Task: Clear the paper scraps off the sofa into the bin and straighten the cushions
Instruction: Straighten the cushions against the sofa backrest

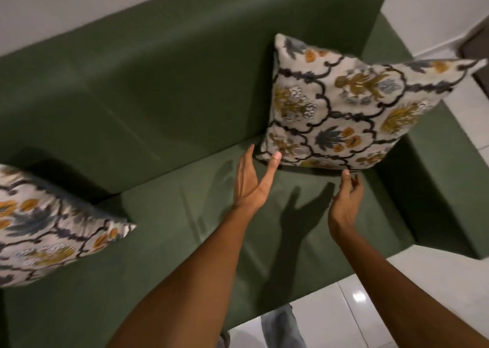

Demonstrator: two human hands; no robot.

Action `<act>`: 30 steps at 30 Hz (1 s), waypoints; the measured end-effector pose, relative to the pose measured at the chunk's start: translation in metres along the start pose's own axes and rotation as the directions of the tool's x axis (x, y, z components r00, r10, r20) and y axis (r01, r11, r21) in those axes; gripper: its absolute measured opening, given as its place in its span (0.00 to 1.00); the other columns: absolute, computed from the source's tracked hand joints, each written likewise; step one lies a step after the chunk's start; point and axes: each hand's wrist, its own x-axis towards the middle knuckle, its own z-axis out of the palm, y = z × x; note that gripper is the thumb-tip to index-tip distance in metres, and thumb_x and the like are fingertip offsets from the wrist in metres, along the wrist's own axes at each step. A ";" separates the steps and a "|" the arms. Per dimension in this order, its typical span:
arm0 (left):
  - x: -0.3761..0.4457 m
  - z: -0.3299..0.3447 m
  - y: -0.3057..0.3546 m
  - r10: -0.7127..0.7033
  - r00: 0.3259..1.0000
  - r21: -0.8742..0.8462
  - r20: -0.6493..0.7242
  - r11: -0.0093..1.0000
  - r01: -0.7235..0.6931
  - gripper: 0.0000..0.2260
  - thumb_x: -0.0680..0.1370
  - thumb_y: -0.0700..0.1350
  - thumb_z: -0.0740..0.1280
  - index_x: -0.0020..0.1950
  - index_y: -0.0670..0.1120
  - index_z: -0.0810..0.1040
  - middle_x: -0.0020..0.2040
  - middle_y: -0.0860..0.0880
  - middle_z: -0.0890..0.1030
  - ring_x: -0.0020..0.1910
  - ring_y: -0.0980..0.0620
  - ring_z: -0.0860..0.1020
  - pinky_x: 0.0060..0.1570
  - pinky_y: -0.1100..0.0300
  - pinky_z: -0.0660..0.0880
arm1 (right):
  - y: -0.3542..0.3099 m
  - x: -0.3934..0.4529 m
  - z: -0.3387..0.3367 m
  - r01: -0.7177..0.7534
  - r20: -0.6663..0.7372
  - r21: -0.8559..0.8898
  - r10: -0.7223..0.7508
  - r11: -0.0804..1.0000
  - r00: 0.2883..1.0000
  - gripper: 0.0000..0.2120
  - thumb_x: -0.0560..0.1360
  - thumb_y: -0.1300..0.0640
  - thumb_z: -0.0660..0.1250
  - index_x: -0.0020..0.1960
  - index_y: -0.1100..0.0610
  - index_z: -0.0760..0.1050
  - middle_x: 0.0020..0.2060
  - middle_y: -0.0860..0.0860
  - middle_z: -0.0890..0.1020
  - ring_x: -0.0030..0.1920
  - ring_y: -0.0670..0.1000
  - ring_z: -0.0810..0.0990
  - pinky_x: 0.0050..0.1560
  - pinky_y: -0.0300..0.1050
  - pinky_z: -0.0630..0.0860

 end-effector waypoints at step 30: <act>0.019 0.001 -0.035 0.047 0.879 0.009 -0.474 0.999 -0.049 0.36 0.73 0.78 0.65 0.67 0.52 0.68 0.58 0.50 0.77 0.57 0.50 0.77 0.58 0.52 0.77 | -0.073 0.060 0.045 0.106 0.449 0.122 -0.149 0.987 0.881 0.32 0.73 0.36 0.68 0.74 0.45 0.71 0.70 0.47 0.81 0.66 0.45 0.82 0.61 0.43 0.77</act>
